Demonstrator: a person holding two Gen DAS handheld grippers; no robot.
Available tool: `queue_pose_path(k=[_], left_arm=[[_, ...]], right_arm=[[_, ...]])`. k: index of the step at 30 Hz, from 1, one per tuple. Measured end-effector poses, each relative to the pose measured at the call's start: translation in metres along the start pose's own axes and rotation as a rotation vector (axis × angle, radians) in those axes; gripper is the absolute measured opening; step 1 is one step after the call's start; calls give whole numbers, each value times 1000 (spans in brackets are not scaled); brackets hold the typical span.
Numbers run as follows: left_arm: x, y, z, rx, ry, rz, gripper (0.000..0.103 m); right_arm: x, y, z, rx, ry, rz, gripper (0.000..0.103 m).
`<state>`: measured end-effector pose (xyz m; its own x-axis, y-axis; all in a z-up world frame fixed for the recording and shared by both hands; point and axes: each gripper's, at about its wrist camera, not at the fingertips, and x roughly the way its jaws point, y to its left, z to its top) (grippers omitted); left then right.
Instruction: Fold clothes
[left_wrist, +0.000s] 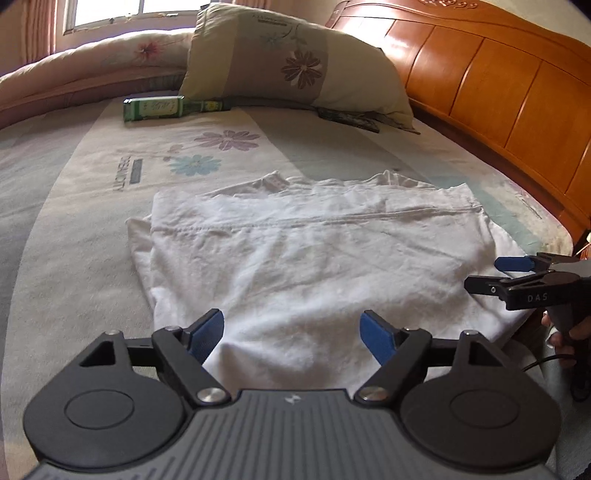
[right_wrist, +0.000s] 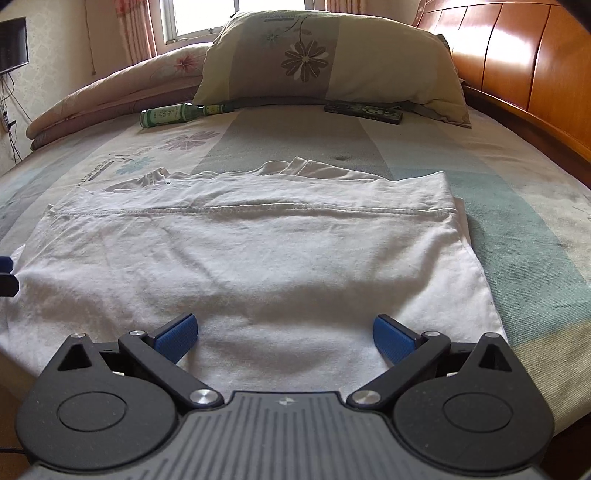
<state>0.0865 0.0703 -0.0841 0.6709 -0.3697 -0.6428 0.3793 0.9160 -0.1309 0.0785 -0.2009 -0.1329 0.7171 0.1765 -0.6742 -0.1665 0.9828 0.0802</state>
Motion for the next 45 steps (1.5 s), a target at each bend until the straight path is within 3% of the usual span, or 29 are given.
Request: queue_pose_path(k=[3, 5, 8, 12, 16, 27, 29, 34, 37, 39, 42, 45], left_arm=[[17, -7, 17, 7, -29, 7, 84], [25, -6, 23, -48, -55, -27, 85], [41, -3, 21, -116, -33, -23, 87], [49, 12, 15, -151, -19, 115, 87], [47, 33, 23, -263, -22, 212, 87], [75, 51, 50, -237, 36, 235, 89], [69, 54, 55, -274, 18, 248, 89], [70, 38, 61, -185, -19, 174, 90], [87, 49, 65, -231, 44, 239, 88], [80, 53, 69, -277, 42, 280, 87], [49, 44, 69, -258, -25, 192, 91], [30, 21, 57, -189, 0, 135, 93]], right_arm=[[-4, -4, 5, 30, 11, 6, 103], [-8, -11, 11, 83, -19, 20, 103], [-8, -22, 21, 137, -74, 27, 103], [14, -43, 24, 154, -24, -42, 103], [16, -55, 17, 195, -63, -15, 103], [22, -43, 17, 145, -68, -65, 103], [22, -43, 17, 142, -68, -65, 103], [21, -41, 16, 130, -69, -74, 103], [19, -43, 16, 141, -65, -63, 103], [17, -43, 18, 155, -48, -55, 103], [7, -41, 22, 183, -10, -42, 103], [-7, -30, 22, 187, -32, 10, 103]])
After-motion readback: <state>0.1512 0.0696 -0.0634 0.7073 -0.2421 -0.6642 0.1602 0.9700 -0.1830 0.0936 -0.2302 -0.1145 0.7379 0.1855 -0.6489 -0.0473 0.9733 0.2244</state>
